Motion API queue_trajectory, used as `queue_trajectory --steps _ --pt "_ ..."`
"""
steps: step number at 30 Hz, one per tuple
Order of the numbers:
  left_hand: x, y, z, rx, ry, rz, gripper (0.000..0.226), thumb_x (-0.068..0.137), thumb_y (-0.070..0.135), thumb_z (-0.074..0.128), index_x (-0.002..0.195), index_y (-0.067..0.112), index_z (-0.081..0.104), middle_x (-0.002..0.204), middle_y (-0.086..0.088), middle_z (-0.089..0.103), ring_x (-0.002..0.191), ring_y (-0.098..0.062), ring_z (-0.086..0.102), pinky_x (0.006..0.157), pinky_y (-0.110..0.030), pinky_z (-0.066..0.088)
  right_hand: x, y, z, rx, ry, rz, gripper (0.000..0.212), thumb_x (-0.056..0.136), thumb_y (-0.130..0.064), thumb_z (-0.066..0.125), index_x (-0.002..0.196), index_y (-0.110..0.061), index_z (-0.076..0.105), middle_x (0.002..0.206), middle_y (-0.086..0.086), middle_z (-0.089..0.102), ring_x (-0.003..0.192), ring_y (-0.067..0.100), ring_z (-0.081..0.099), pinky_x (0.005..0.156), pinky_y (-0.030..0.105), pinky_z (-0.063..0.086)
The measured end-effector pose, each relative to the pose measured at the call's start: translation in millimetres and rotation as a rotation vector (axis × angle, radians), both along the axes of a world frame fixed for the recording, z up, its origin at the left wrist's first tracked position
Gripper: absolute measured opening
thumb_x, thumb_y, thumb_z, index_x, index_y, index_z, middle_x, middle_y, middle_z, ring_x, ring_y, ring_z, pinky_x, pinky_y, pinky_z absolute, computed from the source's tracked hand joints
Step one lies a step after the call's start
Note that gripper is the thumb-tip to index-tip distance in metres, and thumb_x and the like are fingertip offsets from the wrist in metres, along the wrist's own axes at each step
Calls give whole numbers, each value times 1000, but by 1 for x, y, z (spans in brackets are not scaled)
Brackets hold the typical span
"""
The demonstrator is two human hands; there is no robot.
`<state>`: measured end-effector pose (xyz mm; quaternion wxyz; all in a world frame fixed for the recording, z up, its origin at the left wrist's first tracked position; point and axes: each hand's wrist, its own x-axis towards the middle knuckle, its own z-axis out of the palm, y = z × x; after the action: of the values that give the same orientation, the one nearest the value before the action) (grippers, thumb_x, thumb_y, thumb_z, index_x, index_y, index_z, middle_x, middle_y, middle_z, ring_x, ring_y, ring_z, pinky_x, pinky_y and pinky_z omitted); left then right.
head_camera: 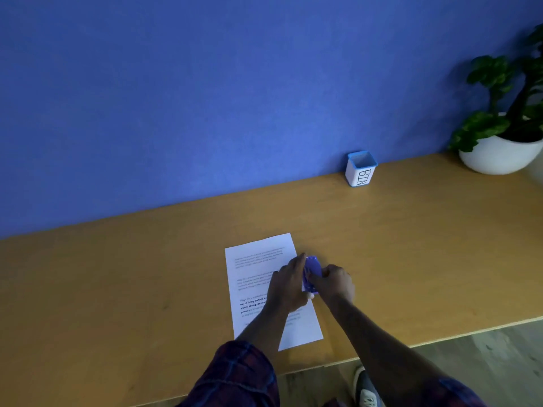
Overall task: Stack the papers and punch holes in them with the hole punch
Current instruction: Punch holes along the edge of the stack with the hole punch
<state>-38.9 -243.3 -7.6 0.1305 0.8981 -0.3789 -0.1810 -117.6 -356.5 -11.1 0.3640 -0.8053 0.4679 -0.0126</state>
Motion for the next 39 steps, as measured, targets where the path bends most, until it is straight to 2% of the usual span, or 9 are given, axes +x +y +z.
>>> queue_trajectory --steps 4,9,11,14,20,25,28,36,39 --pt "0 23 -5 17 12 158 106 82 38 77 162 22 9 157 -2 39 135 -26 48 106 -46 44 0 4 1 10 25 4 31 81 -45 72 74 -17 64 70 1 65 60 23 55 49 26 31" --pt "7 62 -10 35 -16 613 87 86 51 69 154 16 27 152 -6 40 137 -30 43 109 -48 38 -3 0 -2 10 42 0 26 80 -38 72 79 -13 68 79 7 69 71 29 61 57 28 35" --pt "5 75 -13 47 9 819 87 84 55 70 151 15 32 148 -10 42 135 -33 44 109 -50 39 -4 0 -3 10 49 -1 25 80 -38 72 76 -14 65 80 7 70 74 31 63 59 28 36" --pt "-2 90 -19 102 34 974 92 77 60 75 146 13 37 141 -12 45 128 -35 47 104 -52 42 -5 0 -4 25 59 -17 27 79 -37 73 67 -19 57 74 5 68 67 28 58 55 27 34" --pt "1 84 -15 119 105 1027 99 73 51 83 148 11 32 140 -13 46 128 -35 48 95 -53 49 -4 0 -2 40 65 -23 31 79 -37 73 62 -20 54 64 -2 61 60 21 56 47 24 29" --pt "10 75 -7 126 149 1076 85 69 38 90 135 11 44 130 -15 53 122 -36 54 92 -52 51 -3 2 -2 43 67 -19 33 79 -35 73 58 -20 52 64 -1 62 60 21 58 47 25 30" --pt "17 75 -4 92 214 1130 82 64 37 92 128 14 47 125 -16 56 117 -38 57 93 -54 51 -4 3 0 33 82 -12 35 79 -34 73 57 -20 51 57 -6 56 51 13 50 45 23 26" --pt "30 79 1 103 310 1201 103 51 33 101 133 10 43 127 -14 64 119 -39 62 97 -58 52 -3 3 -1 25 104 -9 34 79 -37 74 60 -21 52 57 -8 54 50 8 48 45 23 25" --pt "33 81 2 103 354 1196 100 52 32 101 133 7 48 129 -14 63 120 -38 62 97 -56 54 -3 2 -1 24 103 -5 33 79 -38 74 61 -21 52 58 -7 56 53 13 51 45 23 26"
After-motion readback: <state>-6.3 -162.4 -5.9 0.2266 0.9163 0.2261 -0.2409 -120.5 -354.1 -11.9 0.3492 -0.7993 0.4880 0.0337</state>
